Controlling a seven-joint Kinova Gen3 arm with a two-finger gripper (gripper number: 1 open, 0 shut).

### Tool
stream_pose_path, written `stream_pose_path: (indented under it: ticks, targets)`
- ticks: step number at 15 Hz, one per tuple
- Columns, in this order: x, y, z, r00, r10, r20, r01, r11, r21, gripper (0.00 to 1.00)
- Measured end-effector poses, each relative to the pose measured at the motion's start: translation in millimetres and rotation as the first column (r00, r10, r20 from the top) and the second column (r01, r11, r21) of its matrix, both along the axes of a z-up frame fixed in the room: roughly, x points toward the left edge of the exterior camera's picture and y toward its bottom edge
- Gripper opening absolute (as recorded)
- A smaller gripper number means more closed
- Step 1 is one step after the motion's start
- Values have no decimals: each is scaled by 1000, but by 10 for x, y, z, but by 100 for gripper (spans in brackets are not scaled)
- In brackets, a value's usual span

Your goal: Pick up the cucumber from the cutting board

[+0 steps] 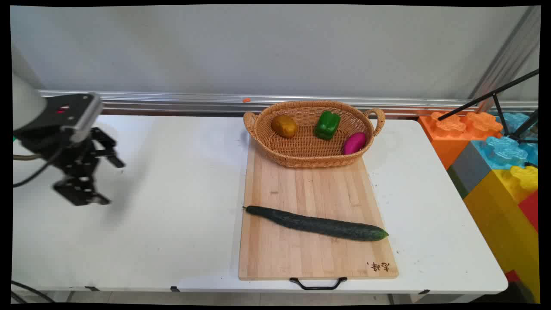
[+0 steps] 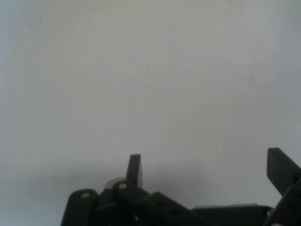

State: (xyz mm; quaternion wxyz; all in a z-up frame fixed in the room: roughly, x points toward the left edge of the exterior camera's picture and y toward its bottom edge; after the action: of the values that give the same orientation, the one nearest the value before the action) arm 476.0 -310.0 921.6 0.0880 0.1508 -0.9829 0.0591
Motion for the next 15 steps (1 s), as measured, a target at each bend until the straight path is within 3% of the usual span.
stream_pose_path:
  ticks: [5,8,13,15]
  targets:
    - [-405,-157,-96,989,12,-145,-17,999,-32,100]
    - [-824,-339,-146,970,-21,-242,8,998,-55,100]
    - [-1446,-682,-327,942,-78,-327,64,996,-54,100]
    - [-1685,-828,-449,936,-94,-340,83,995,-47,100]
